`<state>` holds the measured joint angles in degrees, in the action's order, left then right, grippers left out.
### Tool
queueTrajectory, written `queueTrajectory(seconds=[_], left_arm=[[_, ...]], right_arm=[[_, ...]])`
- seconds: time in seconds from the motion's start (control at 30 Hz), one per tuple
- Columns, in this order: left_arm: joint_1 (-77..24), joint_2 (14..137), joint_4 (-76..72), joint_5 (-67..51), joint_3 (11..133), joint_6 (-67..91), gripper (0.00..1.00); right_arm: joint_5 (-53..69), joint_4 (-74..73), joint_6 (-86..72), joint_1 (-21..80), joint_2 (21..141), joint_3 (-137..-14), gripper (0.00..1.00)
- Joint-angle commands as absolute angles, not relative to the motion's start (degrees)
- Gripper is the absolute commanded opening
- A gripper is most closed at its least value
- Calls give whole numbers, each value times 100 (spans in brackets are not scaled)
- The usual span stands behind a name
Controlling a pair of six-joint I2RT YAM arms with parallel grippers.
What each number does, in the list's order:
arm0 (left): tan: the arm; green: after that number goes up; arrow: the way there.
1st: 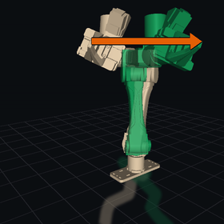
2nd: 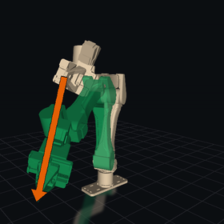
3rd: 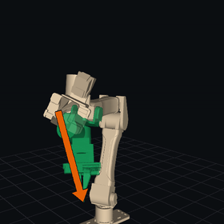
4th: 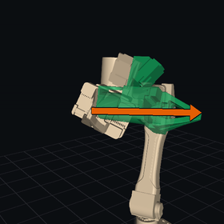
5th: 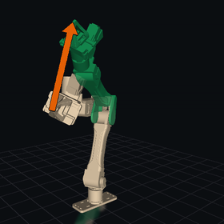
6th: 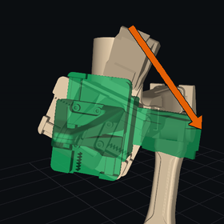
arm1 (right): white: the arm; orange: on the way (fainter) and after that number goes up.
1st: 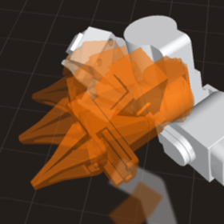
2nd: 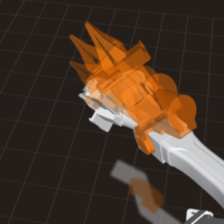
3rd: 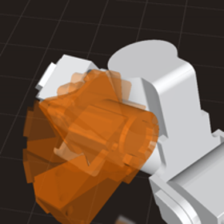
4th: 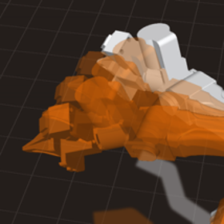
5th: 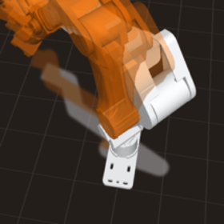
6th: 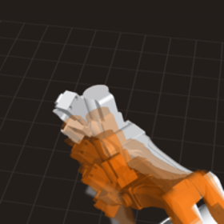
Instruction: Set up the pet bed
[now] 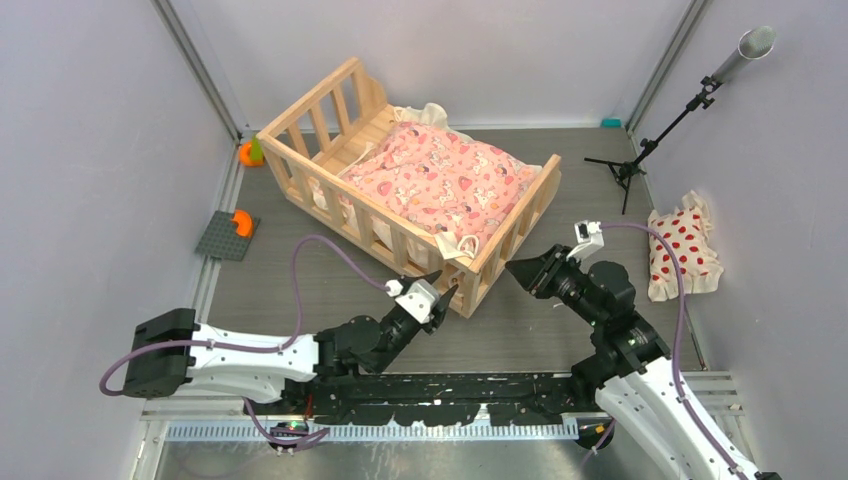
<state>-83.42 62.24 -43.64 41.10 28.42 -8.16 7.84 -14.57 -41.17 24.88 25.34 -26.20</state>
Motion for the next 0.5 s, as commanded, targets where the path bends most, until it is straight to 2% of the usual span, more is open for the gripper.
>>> queueTrajectory(seconds=[0.0, 0.13, 0.47], left_arm=[[-8372, 6243, -4849, 4294, 2711, -743, 40], [-8367, 6353, -4847, 4211, 2708, -704, 43], [-8345, 7070, -5278, 4665, 3087, -1648, 46]], right_arm=[[2123, -557, -4435, 2472, 2615, -2551, 19], [2499, -318, -4552, 2478, 2853, -2497, 19], [2490, -328, -4499, 2472, 2876, -2462, 19]])
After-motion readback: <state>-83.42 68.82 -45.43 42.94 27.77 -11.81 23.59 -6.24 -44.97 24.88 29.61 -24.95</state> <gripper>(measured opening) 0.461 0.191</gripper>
